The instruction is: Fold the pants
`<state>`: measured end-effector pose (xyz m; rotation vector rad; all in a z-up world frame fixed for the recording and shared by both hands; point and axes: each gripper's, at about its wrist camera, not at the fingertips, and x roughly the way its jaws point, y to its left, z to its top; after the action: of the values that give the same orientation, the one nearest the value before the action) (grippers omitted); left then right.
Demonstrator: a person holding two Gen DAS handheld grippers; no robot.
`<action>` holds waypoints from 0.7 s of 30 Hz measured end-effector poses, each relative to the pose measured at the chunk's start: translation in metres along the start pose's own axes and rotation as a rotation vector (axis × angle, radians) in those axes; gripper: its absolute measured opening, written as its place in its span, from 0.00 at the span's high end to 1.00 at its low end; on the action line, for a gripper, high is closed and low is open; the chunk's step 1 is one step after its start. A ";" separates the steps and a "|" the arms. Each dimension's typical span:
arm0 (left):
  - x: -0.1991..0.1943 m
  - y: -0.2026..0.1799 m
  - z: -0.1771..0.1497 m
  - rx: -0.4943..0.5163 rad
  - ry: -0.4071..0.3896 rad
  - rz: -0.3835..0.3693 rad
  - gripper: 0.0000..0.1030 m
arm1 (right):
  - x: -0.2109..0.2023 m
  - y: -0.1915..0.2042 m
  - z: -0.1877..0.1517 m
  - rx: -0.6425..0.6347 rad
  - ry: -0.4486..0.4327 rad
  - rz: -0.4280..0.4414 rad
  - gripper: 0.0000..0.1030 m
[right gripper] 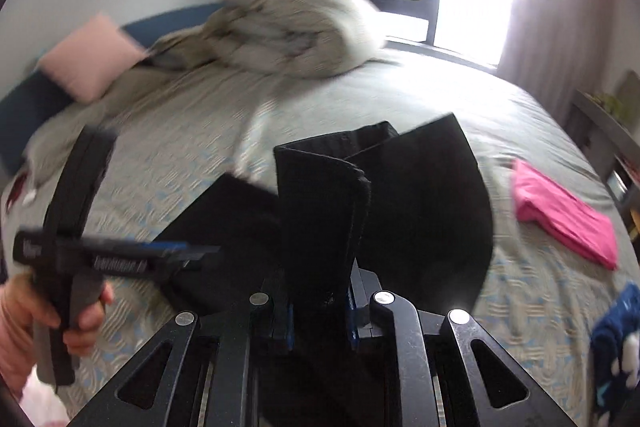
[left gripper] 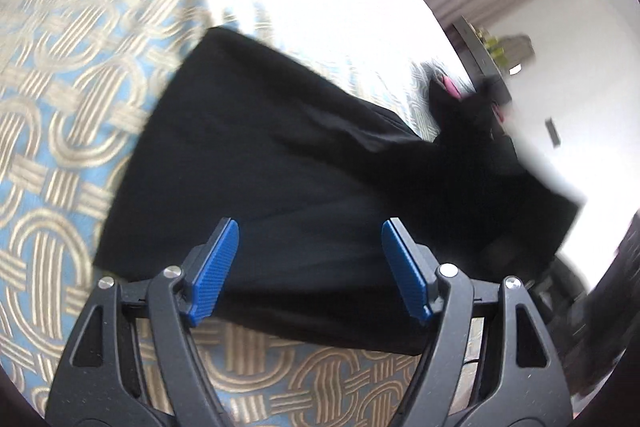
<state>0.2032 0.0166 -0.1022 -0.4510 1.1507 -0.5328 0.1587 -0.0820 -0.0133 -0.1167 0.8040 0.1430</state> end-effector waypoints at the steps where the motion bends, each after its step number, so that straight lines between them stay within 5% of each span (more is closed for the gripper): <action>1: -0.001 0.002 0.000 -0.005 -0.001 -0.010 0.28 | 0.015 0.014 -0.005 -0.027 0.045 0.025 0.83; 5: -0.005 0.004 -0.004 0.014 0.017 -0.047 0.28 | 0.046 0.034 -0.028 -0.082 0.155 0.040 0.83; 14: 0.017 -0.004 0.003 -0.056 0.097 -0.216 0.22 | 0.033 0.039 -0.046 -0.155 0.167 0.061 0.78; 21: 0.050 -0.038 -0.001 0.018 0.186 -0.180 0.22 | 0.014 0.041 -0.062 -0.177 0.178 0.216 0.61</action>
<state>0.2112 -0.0441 -0.1162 -0.4999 1.2886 -0.7535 0.1172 -0.0503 -0.0682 -0.2119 0.9806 0.4124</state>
